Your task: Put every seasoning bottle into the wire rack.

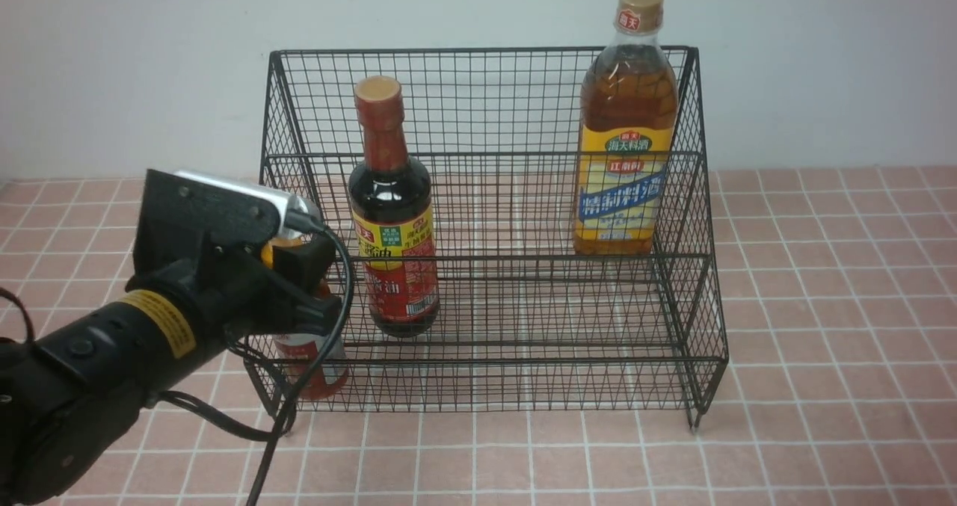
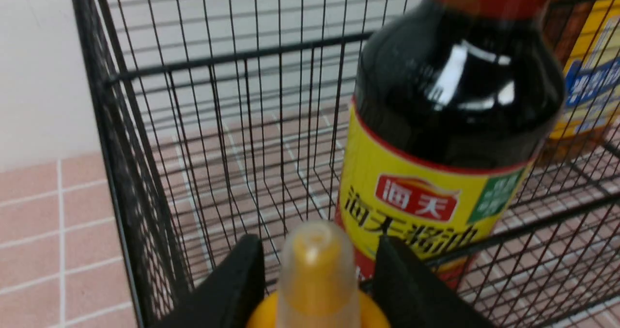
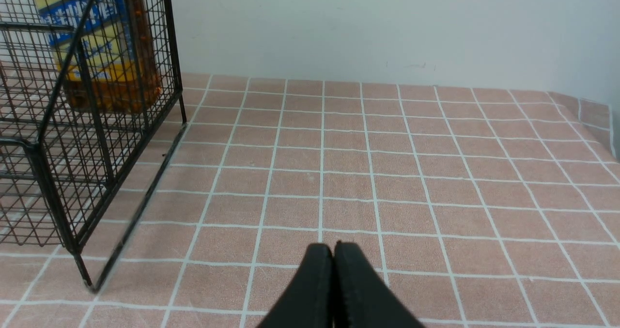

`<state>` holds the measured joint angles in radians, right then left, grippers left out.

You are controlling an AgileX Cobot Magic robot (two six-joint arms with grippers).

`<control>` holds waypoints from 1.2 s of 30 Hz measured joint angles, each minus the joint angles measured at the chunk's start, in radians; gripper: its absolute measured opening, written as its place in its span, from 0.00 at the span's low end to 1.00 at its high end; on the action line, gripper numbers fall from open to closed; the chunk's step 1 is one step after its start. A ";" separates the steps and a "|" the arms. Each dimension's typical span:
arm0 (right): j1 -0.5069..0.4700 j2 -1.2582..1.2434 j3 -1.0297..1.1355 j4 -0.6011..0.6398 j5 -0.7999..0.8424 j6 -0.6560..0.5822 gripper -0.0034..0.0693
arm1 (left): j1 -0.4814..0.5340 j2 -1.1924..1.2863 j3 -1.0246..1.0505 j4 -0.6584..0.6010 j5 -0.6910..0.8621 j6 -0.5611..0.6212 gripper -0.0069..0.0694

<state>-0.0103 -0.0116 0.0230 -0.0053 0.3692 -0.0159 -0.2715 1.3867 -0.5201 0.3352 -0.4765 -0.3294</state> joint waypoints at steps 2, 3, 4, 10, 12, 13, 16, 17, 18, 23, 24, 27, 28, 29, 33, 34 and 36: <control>0.000 0.000 0.000 0.000 0.000 0.000 0.03 | 0.000 0.009 0.000 0.002 -0.004 0.000 0.44; 0.000 0.000 0.000 0.000 0.000 0.000 0.03 | 0.000 0.009 -0.001 0.002 -0.006 0.000 0.44; 0.000 0.000 0.000 0.000 0.000 0.000 0.03 | 0.000 0.009 -0.001 0.002 -0.006 0.000 0.44; 0.000 0.000 0.000 0.000 0.000 0.000 0.03 | 0.000 0.009 -0.001 0.002 -0.026 0.000 0.51; 0.000 0.000 0.000 0.000 0.000 0.000 0.03 | 0.000 0.009 -0.004 0.002 -0.033 0.000 0.56; 0.000 0.000 0.000 0.000 0.000 0.000 0.03 | 0.000 0.009 -0.004 0.002 -0.032 0.000 0.59; 0.000 0.000 0.000 0.000 0.000 0.000 0.03 | 0.000 -0.006 -0.004 0.002 -0.002 0.000 0.66; 0.000 0.000 0.000 0.000 0.000 0.000 0.03 | 0.000 -0.015 -0.004 0.003 0.018 0.000 0.67; 0.000 0.000 0.000 0.000 0.000 0.000 0.03 | 0.000 -0.030 -0.004 0.004 0.037 0.001 0.68; 0.000 0.000 0.000 0.000 0.000 0.000 0.03 | 0.000 -0.145 -0.004 0.002 0.113 0.031 0.68; 0.000 0.000 0.000 0.000 0.000 0.000 0.03 | 0.000 -0.151 -0.004 0.002 0.115 0.033 0.68; 0.000 0.000 0.000 0.000 0.000 0.000 0.03 | 0.000 -0.252 -0.004 0.002 0.130 0.038 0.68; 0.000 0.000 0.000 0.000 0.000 0.000 0.03 | 0.000 -0.280 -0.004 0.002 0.131 0.038 0.68; 0.000 0.000 0.000 0.000 0.000 0.000 0.03 | 0.000 -0.307 -0.004 0.002 0.132 0.040 0.68; 0.000 0.000 0.000 0.000 0.000 0.000 0.03 | 0.000 -0.423 -0.004 0.001 0.169 0.042 0.61; 0.000 0.000 0.000 0.000 0.000 0.000 0.03 | 0.000 -0.449 -0.004 0.001 0.191 0.042 0.58; 0.000 0.000 0.000 0.000 0.000 0.000 0.03 | 0.000 -0.517 -0.004 -0.002 0.260 0.042 0.48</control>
<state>-0.0103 -0.0116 0.0230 -0.0053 0.3692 -0.0159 -0.2715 0.8698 -0.5241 0.3330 -0.2160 -0.2878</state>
